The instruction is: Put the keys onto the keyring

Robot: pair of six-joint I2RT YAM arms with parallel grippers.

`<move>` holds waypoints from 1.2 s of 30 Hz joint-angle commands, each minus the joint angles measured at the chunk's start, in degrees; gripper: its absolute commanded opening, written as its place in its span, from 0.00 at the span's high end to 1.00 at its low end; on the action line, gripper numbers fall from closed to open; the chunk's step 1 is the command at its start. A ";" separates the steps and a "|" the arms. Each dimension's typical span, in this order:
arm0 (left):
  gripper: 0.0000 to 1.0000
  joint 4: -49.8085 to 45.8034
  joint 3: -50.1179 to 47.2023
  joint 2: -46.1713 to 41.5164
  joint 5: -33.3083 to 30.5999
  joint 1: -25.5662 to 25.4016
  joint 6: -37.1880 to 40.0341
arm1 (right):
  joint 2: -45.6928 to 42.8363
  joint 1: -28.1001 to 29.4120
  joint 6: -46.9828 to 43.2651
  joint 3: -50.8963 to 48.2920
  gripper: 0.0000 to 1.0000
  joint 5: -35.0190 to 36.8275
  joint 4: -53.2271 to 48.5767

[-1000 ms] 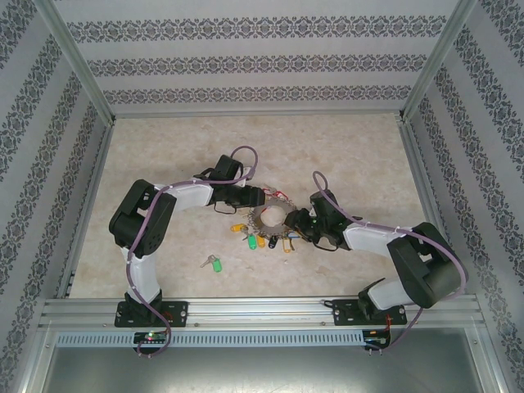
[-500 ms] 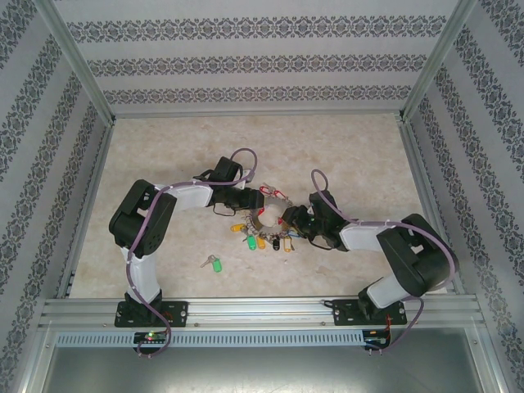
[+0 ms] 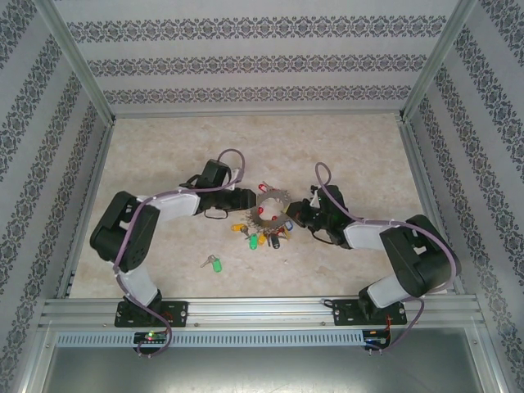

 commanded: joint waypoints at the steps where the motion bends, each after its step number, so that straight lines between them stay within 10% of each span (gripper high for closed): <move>1: 0.49 4.22 -1.18 -5.06 -1.67 1.87 -1.56 | -3.00 -3.09 -4.24 1.11 0.98 -7.83 0.97; 12: 0.36 -2.86 1.46 -15.80 3.87 5.78 5.79 | -10.63 -6.80 -29.31 18.66 0.98 -32.17 -28.52; 36: 0.30 -2.78 -3.64 -32.25 1.23 6.38 4.71 | -12.94 -6.86 -37.21 24.04 1.00 -34.71 -36.36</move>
